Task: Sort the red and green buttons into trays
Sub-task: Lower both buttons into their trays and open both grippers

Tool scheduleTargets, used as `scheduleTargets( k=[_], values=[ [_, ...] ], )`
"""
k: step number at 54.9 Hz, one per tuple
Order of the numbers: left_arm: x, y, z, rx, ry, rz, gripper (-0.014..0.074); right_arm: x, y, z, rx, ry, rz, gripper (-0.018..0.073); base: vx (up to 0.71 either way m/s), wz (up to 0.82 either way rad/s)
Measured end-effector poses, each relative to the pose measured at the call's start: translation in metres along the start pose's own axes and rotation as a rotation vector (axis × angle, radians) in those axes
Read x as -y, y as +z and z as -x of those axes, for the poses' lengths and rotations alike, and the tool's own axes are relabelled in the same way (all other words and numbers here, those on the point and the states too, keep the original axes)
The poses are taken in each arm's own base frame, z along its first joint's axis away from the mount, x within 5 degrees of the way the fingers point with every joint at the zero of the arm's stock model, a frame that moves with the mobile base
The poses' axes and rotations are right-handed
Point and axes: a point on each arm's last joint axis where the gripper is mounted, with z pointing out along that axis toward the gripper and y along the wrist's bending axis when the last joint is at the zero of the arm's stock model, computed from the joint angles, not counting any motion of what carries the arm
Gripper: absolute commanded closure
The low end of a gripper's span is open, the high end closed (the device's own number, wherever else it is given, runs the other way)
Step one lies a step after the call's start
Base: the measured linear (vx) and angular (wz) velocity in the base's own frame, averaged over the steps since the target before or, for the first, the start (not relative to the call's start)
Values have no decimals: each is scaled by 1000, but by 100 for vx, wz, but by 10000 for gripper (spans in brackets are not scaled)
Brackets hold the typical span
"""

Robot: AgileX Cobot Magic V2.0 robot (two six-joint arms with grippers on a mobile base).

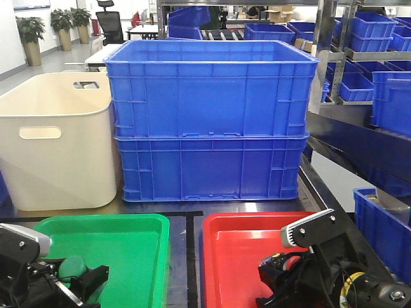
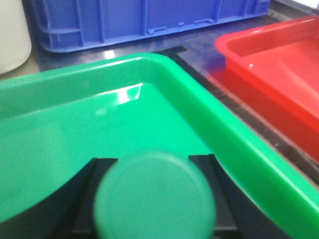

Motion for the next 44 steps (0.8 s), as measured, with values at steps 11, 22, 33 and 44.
scheduleTargets(
  k=[11, 22, 33, 44],
  values=[
    [3, 0, 4, 47, 0, -29, -21, 0, 0, 0, -2, 1, -1, -80, 0, 0],
    [4, 0, 6, 64, 0, -39, -8, 0, -3, 2, 7, 1, -2, -62, 0, 0],
    [8, -16, 23, 148, 22, -44, 9, 1, -38, 23, 134, 0, -8, -13, 0, 0],
    [19, -57, 56, 334, 74, -47, 11, 3, -100, 40, 260, 3, -39, 6, 0, 0]
  ],
)
